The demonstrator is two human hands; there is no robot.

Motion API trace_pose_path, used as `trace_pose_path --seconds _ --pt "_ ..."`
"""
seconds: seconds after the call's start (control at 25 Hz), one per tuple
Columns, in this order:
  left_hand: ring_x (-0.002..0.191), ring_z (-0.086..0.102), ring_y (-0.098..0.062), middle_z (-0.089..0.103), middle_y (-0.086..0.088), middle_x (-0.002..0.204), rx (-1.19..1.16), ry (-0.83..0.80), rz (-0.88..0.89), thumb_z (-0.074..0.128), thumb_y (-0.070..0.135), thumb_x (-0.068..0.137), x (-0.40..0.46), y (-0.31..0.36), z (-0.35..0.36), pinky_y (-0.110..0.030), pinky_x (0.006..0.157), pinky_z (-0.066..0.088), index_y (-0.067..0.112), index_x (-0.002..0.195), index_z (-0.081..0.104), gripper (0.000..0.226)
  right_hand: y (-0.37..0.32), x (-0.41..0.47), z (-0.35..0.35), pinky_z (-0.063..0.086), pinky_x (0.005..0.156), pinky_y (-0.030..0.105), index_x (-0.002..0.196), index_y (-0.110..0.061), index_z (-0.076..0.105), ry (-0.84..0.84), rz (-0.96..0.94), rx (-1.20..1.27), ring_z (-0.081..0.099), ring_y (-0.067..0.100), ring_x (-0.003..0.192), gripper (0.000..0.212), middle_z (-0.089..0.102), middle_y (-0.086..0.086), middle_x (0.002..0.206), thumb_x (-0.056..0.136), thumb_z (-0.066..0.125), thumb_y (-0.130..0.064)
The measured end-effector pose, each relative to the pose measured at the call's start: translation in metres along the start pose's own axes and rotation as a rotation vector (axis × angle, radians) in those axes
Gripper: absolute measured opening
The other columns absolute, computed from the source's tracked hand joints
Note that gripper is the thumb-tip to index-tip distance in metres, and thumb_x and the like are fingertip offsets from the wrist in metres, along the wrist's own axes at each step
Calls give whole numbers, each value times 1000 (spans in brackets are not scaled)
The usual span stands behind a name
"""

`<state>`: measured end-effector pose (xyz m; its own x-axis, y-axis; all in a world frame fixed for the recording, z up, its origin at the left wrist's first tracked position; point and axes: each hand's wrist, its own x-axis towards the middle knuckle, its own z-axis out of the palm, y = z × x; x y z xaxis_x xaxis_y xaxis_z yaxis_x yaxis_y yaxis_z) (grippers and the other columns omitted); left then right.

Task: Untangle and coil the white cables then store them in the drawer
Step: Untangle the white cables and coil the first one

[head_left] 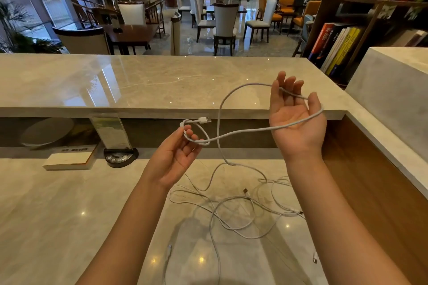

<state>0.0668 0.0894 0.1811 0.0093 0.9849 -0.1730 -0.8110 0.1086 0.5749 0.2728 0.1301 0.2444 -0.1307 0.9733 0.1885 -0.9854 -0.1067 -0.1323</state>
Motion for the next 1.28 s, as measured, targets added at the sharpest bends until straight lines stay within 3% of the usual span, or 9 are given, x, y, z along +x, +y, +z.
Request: trace_pose_path --seconds 0.24,0.52,0.64,0.8,0.88,0.92,1.04,1.2,1.28 --pt "58 64 -5 64 3 63 -55 -25 53 45 21 93 3 6 7 -27 69 59 11 75 69 31 16 -14 9 49 91 45 91 -2 50 279 117 135 62 41 97 42 63 25 95 100 27 -36" --pt "57 63 -5 68 2 66 -34 87 28 45 22 95 7 1 -26 -25 64 58 12 79 70 32 28 -50 -36 56 45 29 85 -3 52 556 309 -254 68 26 56 39 65 15 62 99 32 -33" --pt "53 60 -5 68 1 69 -9 65 5 44 22 94 6 2 -34 -23 59 56 10 75 74 37 43 -74 -57 54 45 28 86 -5 51 572 345 -421 63 24 51 38 60 12 58 99 33 -36" --pt "48 56 -6 57 2 58 -35 76 -19 43 17 95 0 -6 -57 -24 63 57 11 83 63 24 31 -85 -79 50 54 30 82 -10 52 379 16 -1027 55 20 55 26 54 5 59 98 33 -19" --pt "49 54 -7 53 2 57 -47 41 -42 65 15 80 -2 -11 -68 -27 67 57 10 84 64 7 21 -83 -79 51 56 26 84 -12 53 229 -106 -1260 57 17 58 30 56 -1 59 100 30 -25" --pt "49 53 -8 52 2 57 -57 19 -50 79 14 65 -3 -13 -73 -28 69 57 8 83 65 23 17 -82 -76 51 56 24 85 -13 54 170 -142 -1300 57 16 59 31 56 -3 59 98 30 -30" --pt "50 53 -9 50 2 57 -24 -23 -79 92 16 44 -6 -21 -81 -29 70 57 8 88 60 56 11 -76 -58 51 63 27 87 -15 54 48 -159 -1196 58 17 64 22 57 -1 64 91 41 -31" --pt "51 53 -10 49 2 57 25 -77 -80 92 19 46 -9 -27 -74 -30 71 57 8 85 66 48 11 -73 -36 54 70 33 86 -17 58 -131 -80 -790 61 21 72 37 59 5 73 72 66 -50" --pt "51 53 -10 49 2 56 9 -96 -89 90 18 49 -8 -27 -73 -30 72 57 7 84 68 43 9 -71 -51 52 73 33 86 -20 58 -252 -223 -1043 60 23 77 30 60 4 78 83 55 -50"
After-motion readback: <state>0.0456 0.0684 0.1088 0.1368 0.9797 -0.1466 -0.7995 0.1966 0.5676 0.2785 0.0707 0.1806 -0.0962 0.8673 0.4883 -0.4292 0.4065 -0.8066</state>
